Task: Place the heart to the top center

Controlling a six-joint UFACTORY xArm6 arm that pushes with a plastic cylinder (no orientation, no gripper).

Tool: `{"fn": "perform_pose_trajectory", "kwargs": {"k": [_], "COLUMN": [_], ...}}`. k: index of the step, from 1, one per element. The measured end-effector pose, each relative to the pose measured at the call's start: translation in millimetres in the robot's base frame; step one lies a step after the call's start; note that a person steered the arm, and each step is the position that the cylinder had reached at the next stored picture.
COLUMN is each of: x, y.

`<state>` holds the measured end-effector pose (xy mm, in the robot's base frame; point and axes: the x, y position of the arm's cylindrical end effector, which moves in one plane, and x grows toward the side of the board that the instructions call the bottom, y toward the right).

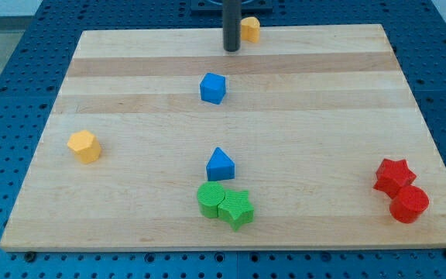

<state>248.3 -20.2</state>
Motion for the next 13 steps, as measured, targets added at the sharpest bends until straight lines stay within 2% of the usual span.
{"fn": "perform_pose_trajectory", "kwargs": {"k": [1, 2, 5, 6, 8, 9, 11, 13], "x": [-17, -54, -55, -41, 21, 22, -56, -54], "y": [-28, -24, 10, 14, 33, 21, 8, 68]}}
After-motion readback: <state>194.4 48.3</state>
